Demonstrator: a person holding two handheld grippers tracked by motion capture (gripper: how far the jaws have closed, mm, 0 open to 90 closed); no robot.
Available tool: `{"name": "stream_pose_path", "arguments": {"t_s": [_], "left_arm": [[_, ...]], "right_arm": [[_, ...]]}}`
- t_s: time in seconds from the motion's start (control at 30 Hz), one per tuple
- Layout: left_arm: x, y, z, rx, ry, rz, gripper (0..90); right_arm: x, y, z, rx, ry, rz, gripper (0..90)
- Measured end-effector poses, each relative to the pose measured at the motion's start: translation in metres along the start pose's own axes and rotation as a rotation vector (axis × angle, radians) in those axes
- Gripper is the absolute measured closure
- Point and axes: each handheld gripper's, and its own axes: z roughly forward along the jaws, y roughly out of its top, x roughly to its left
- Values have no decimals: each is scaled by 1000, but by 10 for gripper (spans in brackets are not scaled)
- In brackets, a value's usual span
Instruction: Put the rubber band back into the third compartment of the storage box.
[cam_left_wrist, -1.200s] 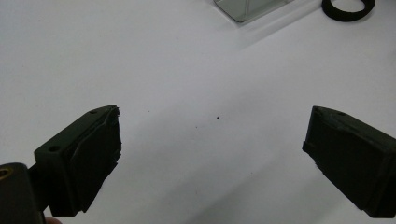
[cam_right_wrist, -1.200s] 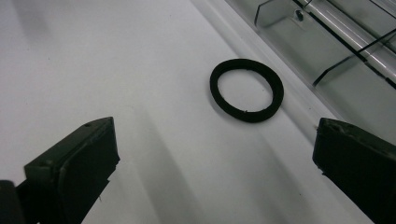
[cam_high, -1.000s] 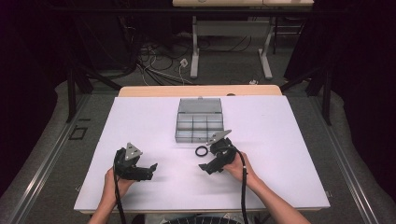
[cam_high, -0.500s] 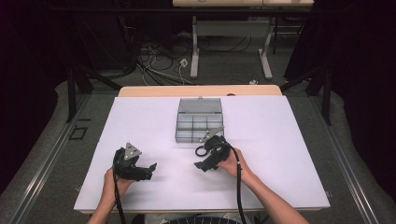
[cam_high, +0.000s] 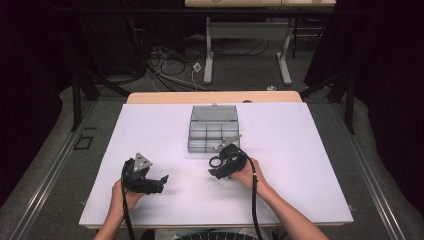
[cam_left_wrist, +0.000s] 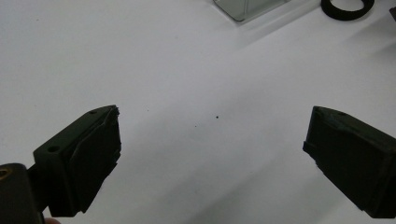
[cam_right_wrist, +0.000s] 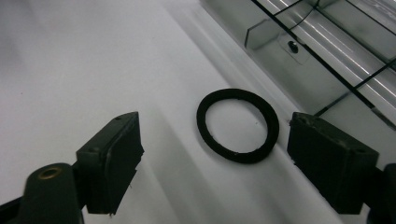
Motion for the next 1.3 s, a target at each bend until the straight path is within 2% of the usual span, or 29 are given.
{"name": "stream_pose_path", "arguments": {"t_s": [0.17,0.3,0.53,0.6,0.83,0.87,1.03,1.1,1.13,1.3], "left_arm": [[0,0,1,2,-3,-7,37],[0,0,0,-1,1,0,37],[-1,0,1,-3,-4,-4,37],[-1,0,1,-1,-2,-7,37],[0,0,1,1,-3,2,37],[0,0,2,-4,-4,-2,37],[0,0,1,-5,-3,0,37],[0,0,1,-1,-2,6,37],[0,0,1,-4,-5,0,37],[0,0,2,-3,-6,0,37]], "right_arm": [[-2,0,2,-12,-22,-10,261],[-1,0,1,-18,-46,1,313],[0,1,4,-30,-61,5,367],[0,1,5,-23,-68,22,370],[-2,-1,10,-18,-80,23,426],[-1,-1,10,-7,-84,40,434],[-2,-1,11,-11,-95,33,482],[-1,0,10,-6,-99,40,520],[-2,0,10,-11,-98,18,537],[-1,0,10,-16,-95,27,626]]}}
